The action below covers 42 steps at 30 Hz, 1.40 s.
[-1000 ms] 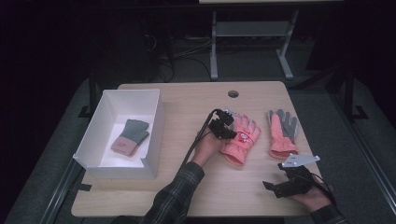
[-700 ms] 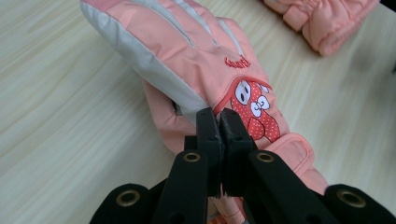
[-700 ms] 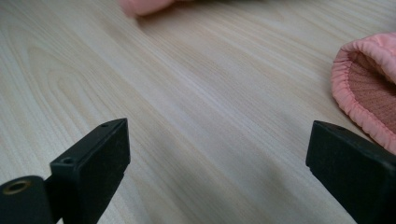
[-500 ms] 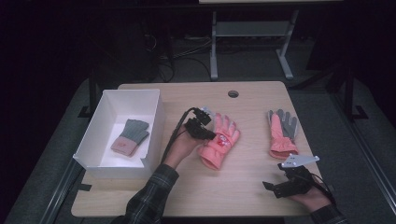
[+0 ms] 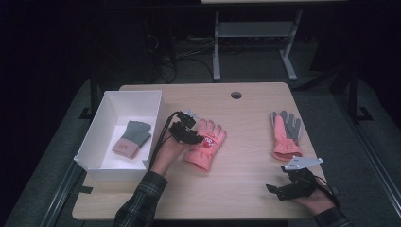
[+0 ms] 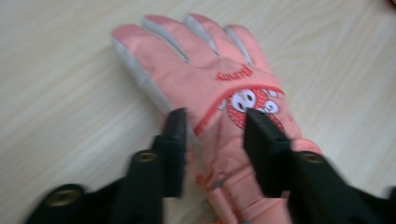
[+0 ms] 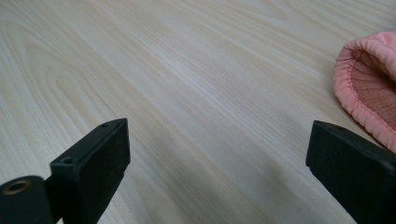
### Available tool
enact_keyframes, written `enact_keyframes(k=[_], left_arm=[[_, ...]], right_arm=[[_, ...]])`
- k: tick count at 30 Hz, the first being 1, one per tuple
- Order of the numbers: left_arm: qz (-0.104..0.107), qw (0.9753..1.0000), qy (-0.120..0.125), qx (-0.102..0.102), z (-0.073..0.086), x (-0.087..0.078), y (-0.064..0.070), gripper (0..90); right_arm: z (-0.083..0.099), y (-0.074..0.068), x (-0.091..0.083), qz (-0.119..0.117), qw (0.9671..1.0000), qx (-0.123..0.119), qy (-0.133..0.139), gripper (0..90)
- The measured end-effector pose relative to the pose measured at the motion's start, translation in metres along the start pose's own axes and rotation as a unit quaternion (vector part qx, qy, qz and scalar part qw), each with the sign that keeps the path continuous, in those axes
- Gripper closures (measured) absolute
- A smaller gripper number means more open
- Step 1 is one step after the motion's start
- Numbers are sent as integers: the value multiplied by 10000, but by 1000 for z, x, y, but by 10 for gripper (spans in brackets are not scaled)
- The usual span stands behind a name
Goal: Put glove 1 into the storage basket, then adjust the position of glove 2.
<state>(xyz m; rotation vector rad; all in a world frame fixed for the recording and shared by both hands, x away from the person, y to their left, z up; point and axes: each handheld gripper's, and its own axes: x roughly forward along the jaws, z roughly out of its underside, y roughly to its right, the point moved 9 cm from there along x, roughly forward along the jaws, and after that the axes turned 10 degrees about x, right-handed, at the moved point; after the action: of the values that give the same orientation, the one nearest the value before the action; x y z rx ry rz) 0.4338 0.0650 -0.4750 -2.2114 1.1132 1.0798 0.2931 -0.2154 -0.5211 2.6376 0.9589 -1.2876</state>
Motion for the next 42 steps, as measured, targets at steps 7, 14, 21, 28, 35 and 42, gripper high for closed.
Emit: enact_keyframes(k=[7,14,21,28,35,42], left_arm=[[195,9996,122,138,-3,-11,15,302],[475,9982,241,259,5,-19,34,212],[483,9973,416,367,13,-30,49,200],[504,9957,539,563,26,-42,67,196],[574,9948,606,581,37,-45,79,187],[598,9940,584,708,53,-43,94,179]], right_arm=[[-1,-2,-3,-91,10000,15,38,135],[-4,-3,-6,-148,9999,-5,59,237],[-13,-3,-11,-265,9994,42,215,552],[-29,3,-15,-277,9989,86,377,772],[-39,12,-13,-317,9987,137,367,899],[-60,32,-12,-96,9986,167,491,900]])
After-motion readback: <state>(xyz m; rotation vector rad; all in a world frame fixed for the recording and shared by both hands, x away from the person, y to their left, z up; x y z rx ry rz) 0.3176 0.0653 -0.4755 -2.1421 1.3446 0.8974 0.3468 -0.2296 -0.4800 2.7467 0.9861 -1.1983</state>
